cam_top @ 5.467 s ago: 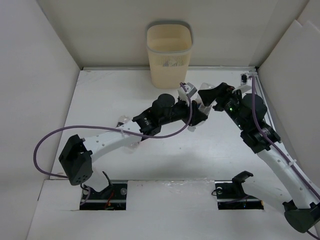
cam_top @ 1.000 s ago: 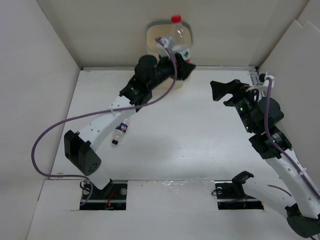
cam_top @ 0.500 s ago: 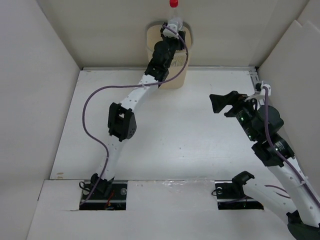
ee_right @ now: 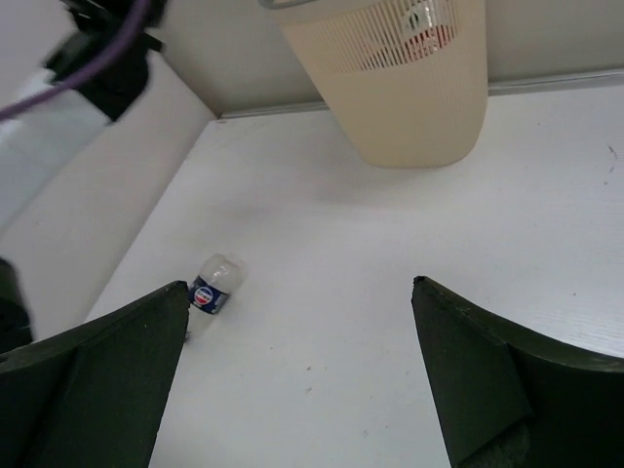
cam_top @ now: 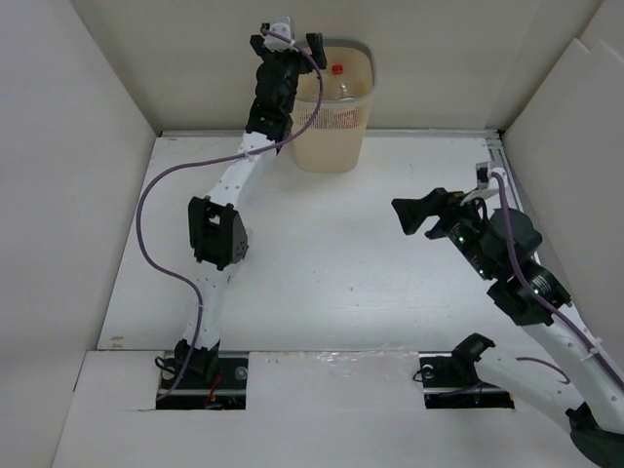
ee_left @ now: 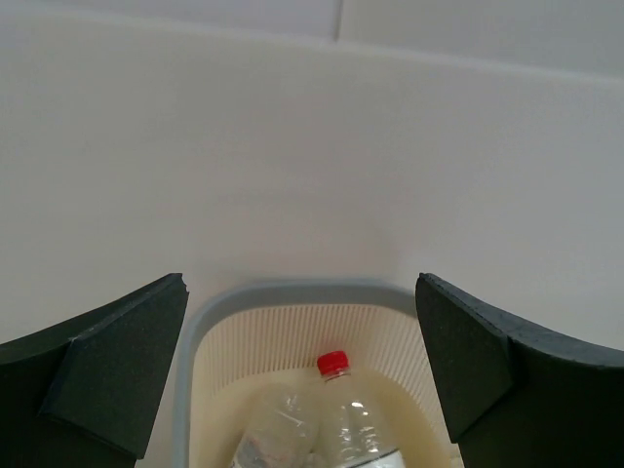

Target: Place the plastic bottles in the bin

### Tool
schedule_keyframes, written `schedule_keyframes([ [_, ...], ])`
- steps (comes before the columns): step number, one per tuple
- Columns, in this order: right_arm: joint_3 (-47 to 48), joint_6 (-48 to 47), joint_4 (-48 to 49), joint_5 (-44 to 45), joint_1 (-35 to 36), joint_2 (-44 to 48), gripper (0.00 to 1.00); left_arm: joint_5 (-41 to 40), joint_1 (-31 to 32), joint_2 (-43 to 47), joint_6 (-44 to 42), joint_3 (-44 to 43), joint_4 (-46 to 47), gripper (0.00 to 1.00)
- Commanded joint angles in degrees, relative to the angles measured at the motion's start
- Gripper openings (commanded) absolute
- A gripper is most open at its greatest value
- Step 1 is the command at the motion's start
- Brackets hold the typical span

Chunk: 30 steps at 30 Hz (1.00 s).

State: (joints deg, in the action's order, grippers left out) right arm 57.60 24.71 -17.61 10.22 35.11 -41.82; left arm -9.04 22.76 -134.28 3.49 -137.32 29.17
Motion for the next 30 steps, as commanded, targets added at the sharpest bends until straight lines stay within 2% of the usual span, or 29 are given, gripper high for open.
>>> schedule_keyframes([
  [1, 1.0, -2.6, 3.1, 2.0, 1.3, -5.3, 0.99, 1.6, 3.9, 16.3, -3.7, 1.0, -0.3, 1.00],
  [3, 1.0, -3.2, 3.1, 2.5, 1.3, -8.6, 0.99, -5.4, 4.9, 21.3, -5.5, 3.7, -8.5, 1.00],
  [4, 2.2, -3.9, 3.7, 2.5, 1.3, -10.5, 0.99, -7.6, 4.9, 27.8, -5.5, 6.5, -10.5, 1.00],
  [5, 2.8, -3.9, 3.7, 1.7, 1.3, -14.8, 0.99, -9.7, 4.9, 31.2, -2.7, 14.3, -12.3, 1.00],
  [7, 3.9, -3.0, 5.3, 1.1, 2.8, -19.0, 0.99, -15.5, 4.4, 41.0, 1.0, 21.7, -19.6, 1.00],
  [8, 4.7, -1.3, 7.0, 1.1, 3.6, -23.1, 0.99, -17.4, 2.7, 43.9, 5.8, 28.3, -22.6, 1.00],
  [10, 6.4, 1.0, 7.5, 1.1, 6.0, -27.2, 0.99, -18.2, 0.6, 49.7, 10.7, 35.4, -30.7, 1.00],
  [11, 8.5, 2.3, 8.4, 1.7, 7.1, -29.4, 0.99, -18.7, -1.8, 55.6, 13.1, 39.0, -32.6, 1.00],
  [12, 9.6, 5.1, 8.4, 1.7, 8.1, -33.6, 0.99, -18.7, -2.6, 58.6, 14.6, 47.1, -33.4, 1.00],
  [13, 10.9, 6.1, 9.2, 1.7, 9.3, -35.8, 0.99, -20.6, -2.6, 61.2, 15.7, 51.1, -33.4, 1.00],
  [15, 15.7, 8.8, 9.3, 1.7, 13.2, -43.0, 0.99, -32.0, 3.3, 67.3, 15.2, 57.6, -32.2, 1.00],
  [16, 17.4, 9.6, 9.3, 2.3, 14.4, -45.3, 0.99, -33.9, 3.3, 68.1, 16.8, 57.6, -34.7, 1.00],
  [17, 19.1, 10.7, 9.3, 3.4, 16.7, -47.4, 0.99, -32.6, 3.3, 68.7, 23.6, 57.6, -41.8, 1.00],
  [19, 23.4, 14.3, 9.3, 2.0, 17.4, -53.0, 0.99, -29.0, 0.9, 71.1, 27.1, 60.4, -45.0, 1.00],
  [21, 28.1, 16.8, 10.1, -3.4, 18.1, -57.4, 0.99, -26.0, 0.9, 75.3, 29.7, 64.2, -46.4, 1.00],
  [24, 34.2, 22.2, 8.7, -5.6, 20.5, -67.3, 0.99, -25.9, 0.9, 80.4, 31.4, 70.2, -48.7, 1.00],
  [25, 39.4, 24.2, 4.1, -5.0, 20.5, -69.8, 0.99, -25.9, 0.9, 83.4, 31.4, 70.7, -49.7, 1.00],
  [30, 52.3, 29.3, -0.9, -4.2, 23.3, -83.5, 0.99, -24.5, 0.9, 88.1, 28.0, 68.2, -54.5, 1.00],
])
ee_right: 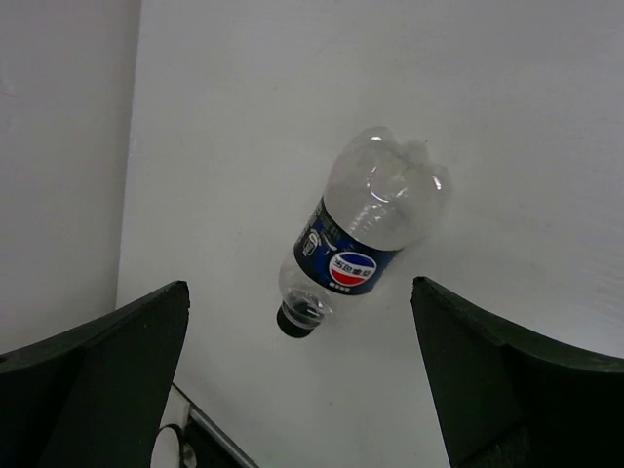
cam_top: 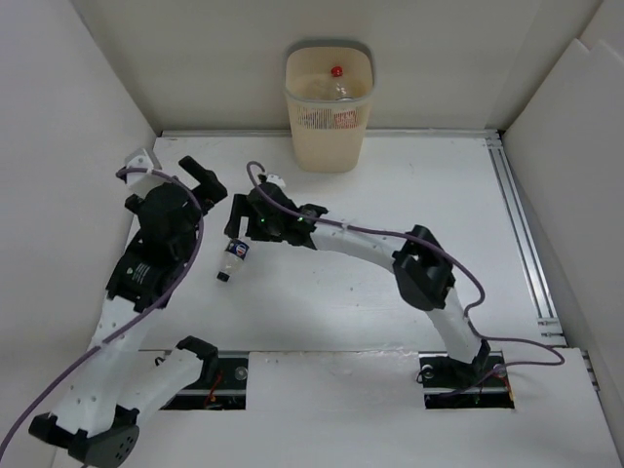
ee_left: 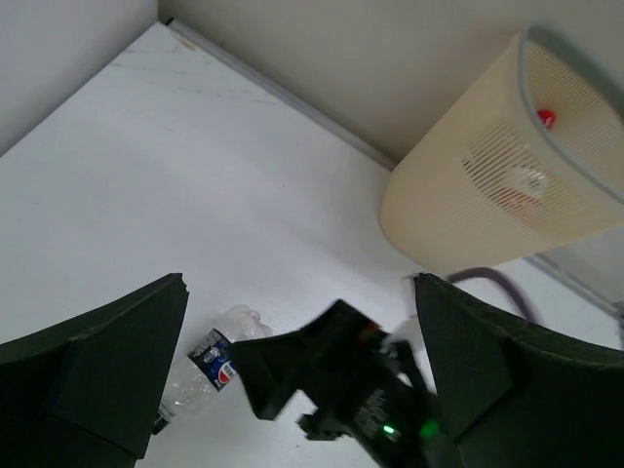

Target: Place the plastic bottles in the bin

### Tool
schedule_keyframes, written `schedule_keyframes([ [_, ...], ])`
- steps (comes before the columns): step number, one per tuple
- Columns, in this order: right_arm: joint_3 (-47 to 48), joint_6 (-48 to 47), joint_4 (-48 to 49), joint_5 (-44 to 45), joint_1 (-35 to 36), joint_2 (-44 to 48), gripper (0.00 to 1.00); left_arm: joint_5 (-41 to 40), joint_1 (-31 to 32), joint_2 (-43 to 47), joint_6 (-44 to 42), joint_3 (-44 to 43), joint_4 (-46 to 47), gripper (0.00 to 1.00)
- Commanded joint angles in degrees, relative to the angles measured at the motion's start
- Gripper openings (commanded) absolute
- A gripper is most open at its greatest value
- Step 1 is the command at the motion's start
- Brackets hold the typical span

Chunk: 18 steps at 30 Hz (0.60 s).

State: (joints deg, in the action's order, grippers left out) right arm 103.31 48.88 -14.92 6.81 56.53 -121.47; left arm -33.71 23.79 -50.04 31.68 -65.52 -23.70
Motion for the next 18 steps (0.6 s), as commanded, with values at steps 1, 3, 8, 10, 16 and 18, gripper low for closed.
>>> schedule_keyframes([
  [1, 9.2, 5.2, -5.1, -0.8, 2.5, -5.9, 0.99, -0.4, -0.1, 3.9, -0.2, -4.2, -4.2, 1.00],
  [3, 14.7, 6.5, -7.0, -0.8, 3.1, -10.6, 0.99, -0.9, -0.1, 4.4, -0.7, -4.8, -6.1, 1.00],
  [8, 23.6, 9.8, -14.9, 2.8, 3.7, -18.5, 0.99, -0.9, -0.1, 9.0, -2.8, -1.4, -6.7, 1.00],
  [10, 25.5, 10.5, -17.1, 3.5, 3.7, -20.6, 0.99, -0.9, -0.1, 10.8, -3.3, 0.3, -6.7, 1.00],
  [16, 30.4, 12.4, -19.4, 4.2, 3.2, -25.4, 0.99, -1.5, -0.1, 13.6, -5.0, 4.4, -6.0, 1.00],
  [18, 31.9, 12.4, -19.4, 3.4, 3.1, -27.8, 0.99, -0.1, -0.1, 14.3, -5.0, 5.7, -5.3, 1.00],
])
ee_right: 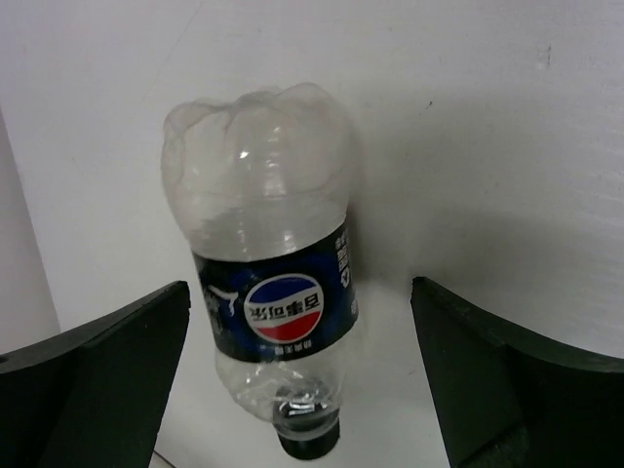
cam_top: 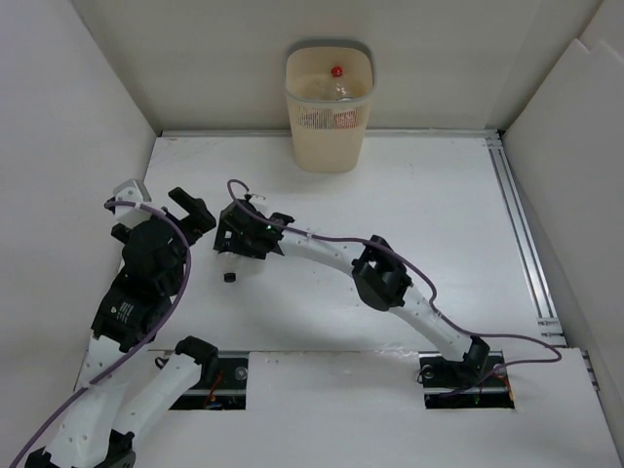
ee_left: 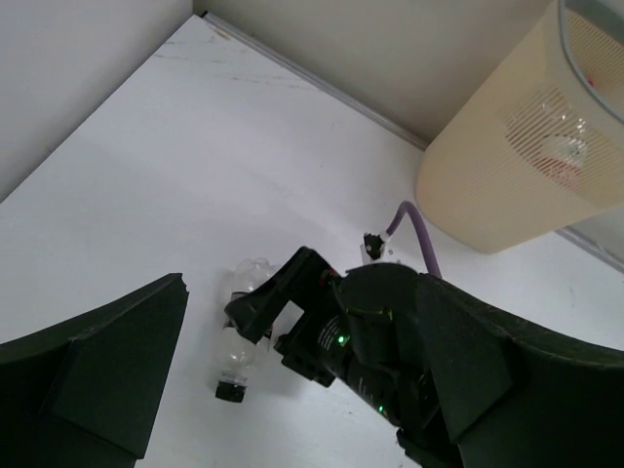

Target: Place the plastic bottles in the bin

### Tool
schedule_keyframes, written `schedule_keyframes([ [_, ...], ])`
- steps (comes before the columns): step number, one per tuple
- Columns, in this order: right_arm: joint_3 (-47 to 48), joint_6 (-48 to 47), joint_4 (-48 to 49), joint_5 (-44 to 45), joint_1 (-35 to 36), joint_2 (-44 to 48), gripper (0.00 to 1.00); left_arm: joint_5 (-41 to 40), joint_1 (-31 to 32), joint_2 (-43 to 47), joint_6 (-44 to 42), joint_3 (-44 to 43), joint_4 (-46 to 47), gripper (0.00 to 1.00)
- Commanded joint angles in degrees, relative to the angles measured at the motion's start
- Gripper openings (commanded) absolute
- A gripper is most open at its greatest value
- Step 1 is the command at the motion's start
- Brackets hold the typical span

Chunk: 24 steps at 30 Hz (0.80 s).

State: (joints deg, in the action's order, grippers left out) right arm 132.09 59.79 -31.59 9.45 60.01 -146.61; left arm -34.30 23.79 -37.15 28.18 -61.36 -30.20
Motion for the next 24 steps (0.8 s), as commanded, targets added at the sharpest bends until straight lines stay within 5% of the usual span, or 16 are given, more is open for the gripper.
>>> schedule_keyframes([
  [1, 5.2, 1.5, -2.8, 0.7, -0.3, -3.6, 0.98, 0.6, -0.1, 2.2, -1.5, 2.1, 1.7, 1.00],
  [4, 7.8, 0.9, -2.8, -1.4, -0.9, -6.7, 0.84, 2.0, -0.1, 3.0, -2.2, 3.9, 2.3, 1.00],
  [5, 8.4, 0.3, -2.0, -2.2, -0.9, -7.4, 0.70, 2.0, -0.1, 3.6, -2.7, 4.8, 2.3, 1.00],
  [7, 7.8, -0.2, -0.8, -3.6, -0.9, -7.4, 0.58, 2.0, -0.1, 4.2, -2.7, 5.5, 2.9, 1.00],
  [12, 0.7, -1.8, 6.0, -6.5, -1.5, -5.5, 0.00, 2.9, -0.1, 4.2, -3.2, 6.0, 3.6, 1.00],
  [16, -17.8, -6.1, 18.1, -5.9, -4.1, 8.6, 0.00, 7.5, -0.1, 4.7, -3.8, 7.1, 4.8, 1.00],
  [24, -51.6, -22.4, 36.5, -13.1, -15.8, 41.5, 0.00, 39.2, -0.1, 2.2, 0.5, 13.7, 18.3, 1.00],
])
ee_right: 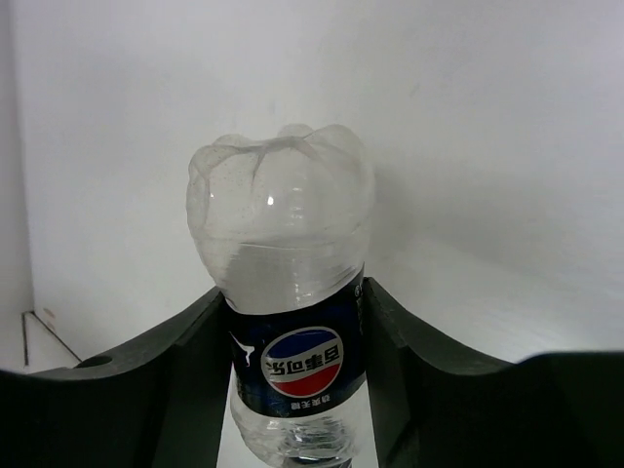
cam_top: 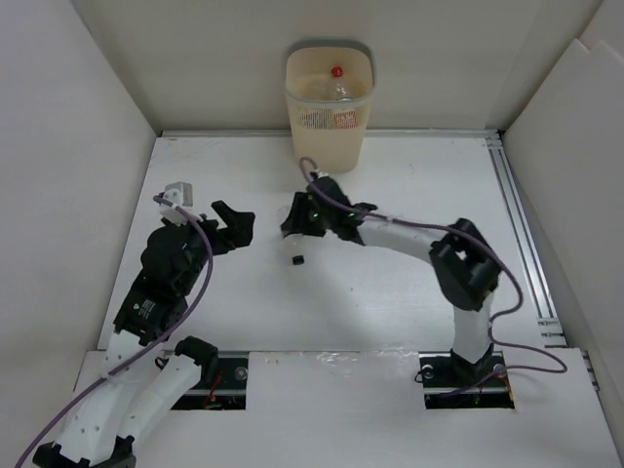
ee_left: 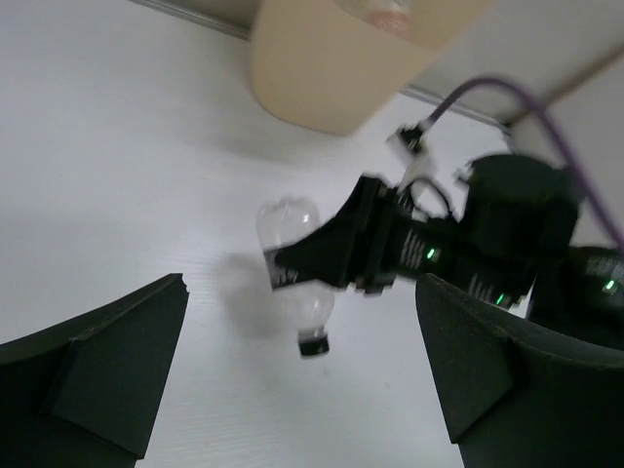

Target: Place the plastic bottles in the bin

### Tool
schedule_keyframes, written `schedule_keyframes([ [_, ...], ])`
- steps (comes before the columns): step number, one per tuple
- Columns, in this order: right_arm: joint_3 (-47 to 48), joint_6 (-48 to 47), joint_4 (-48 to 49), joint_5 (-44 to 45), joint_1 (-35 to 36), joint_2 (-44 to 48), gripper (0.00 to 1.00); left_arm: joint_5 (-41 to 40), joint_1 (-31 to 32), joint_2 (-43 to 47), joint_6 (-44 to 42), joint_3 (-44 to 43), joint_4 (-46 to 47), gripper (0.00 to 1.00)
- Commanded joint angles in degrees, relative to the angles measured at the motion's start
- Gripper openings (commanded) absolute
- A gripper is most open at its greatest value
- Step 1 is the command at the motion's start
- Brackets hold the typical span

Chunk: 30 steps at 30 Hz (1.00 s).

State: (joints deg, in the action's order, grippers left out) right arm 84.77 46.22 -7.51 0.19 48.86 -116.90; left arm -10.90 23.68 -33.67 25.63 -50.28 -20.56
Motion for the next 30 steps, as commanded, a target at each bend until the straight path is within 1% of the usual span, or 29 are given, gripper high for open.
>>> schedule_keyframes([
  [1, -8.4, -10.6, 12.4, -5.9, -6.9, 14.7, 0.00, 18.8, 0.0, -1.8, 4.6, 3.9, 14.5, 1.00],
  [2, -10.2, -12.4, 13.0, -6.9, -7.9, 20.3, 0.00, 21.9, 0.0, -1.8, 5.9, 7.4, 18.6, 1.00],
  [3, -11.9, -16.1, 13.0, -7.7, -8.8, 23.0, 0.00, 26.5, 0.0, -1.8, 7.5, 9.5, 23.0, 1.00],
  [4, -15.0, -17.8, 13.0, -9.2, -10.7, 27.9, 0.00, 28.5, 0.0, -1.3, 10.8, 13.2, 31.6, 1.00],
  [5, -16.3, -19.2, 13.0, -10.4, -11.9, 28.0, 0.00, 30.6, 0.0, -2.3, 12.1, 13.2, 35.8, 1.00],
  [6, -17.6, -20.2, 13.6, -11.4, -13.3, 32.1, 0.00, 32.8, 0.0, -3.4, 13.0, 15.5, 39.6, 1.00],
  [7, -19.1, -20.8, 14.9, -13.0, -14.7, 34.1, 0.00, 37.0, 0.0, -4.6, 13.8, 16.3, 43.1, 1.00],
  [8, -20.5, -20.8, 16.4, -18.8, -18.0, 35.8, 0.00, 39.3, 0.5, -6.3, 15.7, 17.2, 50.5, 1.00],
  [9, -23.2, -20.1, 20.0, -22.5, -19.7, 37.3, 0.00, 41.1, 1.1, -9.9, 16.4, 18.0, 53.9, 1.00],
  [10, -24.6, -18.4, 22.7, -26.5, -21.1, 39.7, 0.00, 42.3, 2.0, -11.7, 17.0, 18.5, 57.0, 1.00],
  [11, -25.8, -17.1, 25.3, -33.9, -22.3, 40.7, 0.00, 43.1, 3.1, -13.3, 17.0, 18.6, 62.5, 1.00],
  [12, -27.9, -15.8, 27.7, -36.0, -23.6, 41.7, 0.00, 43.1, 4.2, -16.3, 17.0, 19.1, 65.1, 1.00],
  [13, -28.6, -13.7, 31.3, -37.8, -23.6, 43.4, 0.00, 43.1, 6.8, -17.7, 17.0, 19.1, 67.6, 1.00],
  [14, -29.2, -12.7, 32.9, -39.5, -24.2, 44.0, 0.00, 43.1, 7.9, -19.0, 17.0, 19.1, 69.9, 1.00],
  [15, -29.2, -11.6, 34.2, -41.9, -24.2, 44.6, 0.00, 43.1, 8.8, -20.4, 17.0, 18.6, 74.3, 1.00],
  [16, -30.0, -10.5, 36.7, -42.9, -24.2, 45.2, 0.00, 43.1, 10.8, -23.2, 17.0, 18.6, 75.9, 1.00],
  [20, -30.5, -5.0, 41.4, -46.5, -24.2, 47.6, 0.00, 42.4, 14.1, -29.7, 15.2, 12.3, 75.2, 1.00],
  [22, -30.5, -3.5, 42.1, -47.0, -24.2, 48.4, 0.00, 39.5, 15.4, -31.1, 13.2, 11.6, 75.2, 1.00],
  [25, -31.8, 1.0, 47.3, -48.9, -23.6, 49.7, 0.00, 35.8, 17.2, -33.0, 11.9, 10.2, 73.1, 1.00],
  [30, -32.4, 2.1, 47.3, -48.3, -20.7, 49.7, 0.00, 34.4, 17.2, -33.7, 12.4, 10.2, 78.0, 1.00],
])
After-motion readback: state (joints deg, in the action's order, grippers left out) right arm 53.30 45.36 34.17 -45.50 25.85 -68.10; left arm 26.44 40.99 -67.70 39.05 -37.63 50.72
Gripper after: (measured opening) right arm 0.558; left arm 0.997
